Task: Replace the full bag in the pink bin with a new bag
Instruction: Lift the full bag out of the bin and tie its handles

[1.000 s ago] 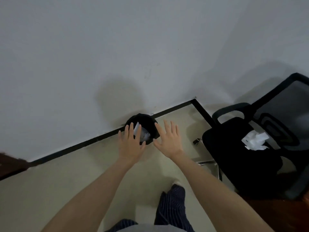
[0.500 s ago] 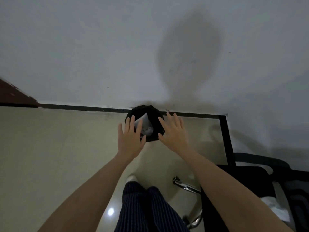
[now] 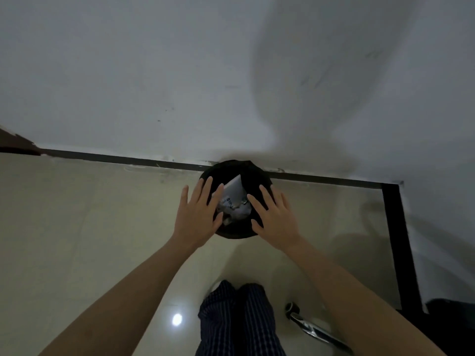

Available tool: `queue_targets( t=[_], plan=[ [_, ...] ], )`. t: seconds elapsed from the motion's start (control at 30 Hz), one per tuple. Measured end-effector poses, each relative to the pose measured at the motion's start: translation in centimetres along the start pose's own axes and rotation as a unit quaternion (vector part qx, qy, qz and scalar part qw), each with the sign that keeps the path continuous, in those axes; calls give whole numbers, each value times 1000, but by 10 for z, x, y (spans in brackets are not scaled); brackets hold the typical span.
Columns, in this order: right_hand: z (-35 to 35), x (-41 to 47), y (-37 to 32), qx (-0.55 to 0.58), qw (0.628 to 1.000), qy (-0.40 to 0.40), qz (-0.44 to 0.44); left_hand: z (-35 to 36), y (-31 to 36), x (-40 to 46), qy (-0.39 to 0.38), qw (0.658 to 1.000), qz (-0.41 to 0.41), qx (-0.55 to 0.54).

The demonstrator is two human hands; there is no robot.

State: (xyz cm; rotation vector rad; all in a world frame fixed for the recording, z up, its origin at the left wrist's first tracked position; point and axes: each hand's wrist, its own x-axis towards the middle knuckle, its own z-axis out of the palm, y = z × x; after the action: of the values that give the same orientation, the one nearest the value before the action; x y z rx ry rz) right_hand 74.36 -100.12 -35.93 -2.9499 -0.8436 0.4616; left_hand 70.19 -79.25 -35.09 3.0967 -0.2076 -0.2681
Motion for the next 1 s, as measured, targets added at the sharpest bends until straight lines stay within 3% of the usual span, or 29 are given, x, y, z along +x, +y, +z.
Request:
queue_targets(
  t=[0.1,0.17,0.23,0.3,0.33,0.4,0.53,0.63,0.83,0.87,0.97,1.0],
  plan=[
    [37,28,16,29,999,18,5,48,-14,23,24,997,-17,-76],
    [61,45,35,91,993,53,48,77,-28,39,53,966,-92,-234],
    [81,62,59,194,971,73,117,105,-50,59,21,871,-229,-435],
    [103,77,83,323,924,55,199,137,-74,75,-45,720,-350,-598],
    [118,84,95,397,884,34,244,156,-85,80,-67,666,-379,-639],
    [150,97,117,521,792,-14,317,193,-104,86,-108,614,-391,-677],
    [218,112,150,638,659,-122,380,263,-121,95,-196,555,-394,-706],
    [254,124,164,693,598,-128,382,295,-118,105,-202,535,-362,-736],
    [249,124,154,736,556,-118,368,299,-109,112,-180,476,-345,-788],
    [244,121,154,738,550,-110,376,291,-111,108,-165,474,-360,-787],
    [220,106,158,732,527,-83,423,269,-120,96,-92,417,-388,-817],
    [210,100,160,734,511,-76,440,254,-121,88,-82,416,-389,-818]
  ],
)
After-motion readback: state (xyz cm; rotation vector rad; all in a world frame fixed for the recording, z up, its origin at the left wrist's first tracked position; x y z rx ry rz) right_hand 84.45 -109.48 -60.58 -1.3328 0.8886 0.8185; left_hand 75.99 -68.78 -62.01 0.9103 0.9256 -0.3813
